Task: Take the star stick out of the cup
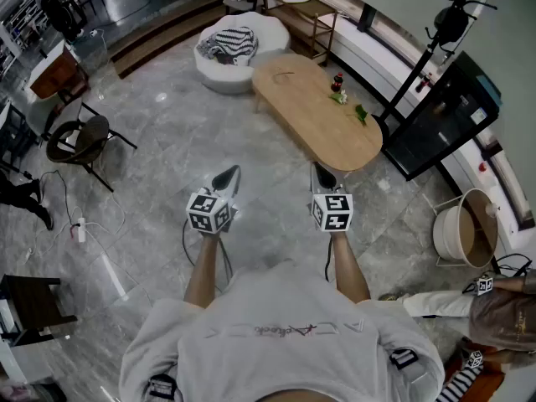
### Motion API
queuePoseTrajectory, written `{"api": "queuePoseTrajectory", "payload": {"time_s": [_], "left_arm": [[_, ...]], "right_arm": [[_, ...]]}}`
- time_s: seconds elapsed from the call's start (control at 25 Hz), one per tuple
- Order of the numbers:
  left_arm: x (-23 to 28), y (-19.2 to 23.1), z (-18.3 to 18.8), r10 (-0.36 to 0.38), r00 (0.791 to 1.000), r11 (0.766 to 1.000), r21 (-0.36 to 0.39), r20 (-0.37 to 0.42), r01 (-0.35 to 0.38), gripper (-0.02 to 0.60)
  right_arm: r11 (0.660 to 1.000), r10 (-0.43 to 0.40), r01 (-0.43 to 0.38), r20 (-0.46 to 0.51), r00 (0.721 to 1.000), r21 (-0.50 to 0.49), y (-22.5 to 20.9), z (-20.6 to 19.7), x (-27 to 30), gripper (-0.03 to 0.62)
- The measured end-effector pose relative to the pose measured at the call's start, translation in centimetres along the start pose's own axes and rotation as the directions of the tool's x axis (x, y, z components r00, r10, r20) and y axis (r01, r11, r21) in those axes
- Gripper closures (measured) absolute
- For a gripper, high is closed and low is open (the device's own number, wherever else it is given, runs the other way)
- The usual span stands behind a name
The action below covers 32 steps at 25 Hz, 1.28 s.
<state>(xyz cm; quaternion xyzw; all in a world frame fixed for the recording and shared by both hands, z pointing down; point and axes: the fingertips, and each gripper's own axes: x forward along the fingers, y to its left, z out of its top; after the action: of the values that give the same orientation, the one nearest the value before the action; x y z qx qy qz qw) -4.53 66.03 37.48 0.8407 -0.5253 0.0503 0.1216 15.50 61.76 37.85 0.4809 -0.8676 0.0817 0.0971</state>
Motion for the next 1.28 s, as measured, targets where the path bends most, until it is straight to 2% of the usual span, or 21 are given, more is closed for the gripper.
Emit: {"api": "queuePoseTrajectory", "payload": {"time_s": [0.32, 0.76, 1.28], "left_arm": [[-0.5, 2.0, 1.0, -0.005, 1.000, 1.000, 0.016, 0.021, 0.004, 0.581], [-0.3, 3.3, 0.8, -0.011, 1.000, 0.999, 0.052, 0.008, 0.011, 0.581], [1.6, 4.7, 0.2, -0.027, 1.000, 0.998, 0.049, -0.012, 0.027, 0.581]], "right_arm": [[1.000, -0.016, 0.016, 0.010, 1.000, 0.003, 1.7, 0.5, 0.9, 0.591], [1.000, -0.027, 0.027, 0.018, 0.999, 0.009, 3.0, -0.2, 1.2, 0.591], [0.999, -0.023, 0.022, 0.004, 1.000, 0.032, 2.1, -1.2, 3.3, 0.591]]}}
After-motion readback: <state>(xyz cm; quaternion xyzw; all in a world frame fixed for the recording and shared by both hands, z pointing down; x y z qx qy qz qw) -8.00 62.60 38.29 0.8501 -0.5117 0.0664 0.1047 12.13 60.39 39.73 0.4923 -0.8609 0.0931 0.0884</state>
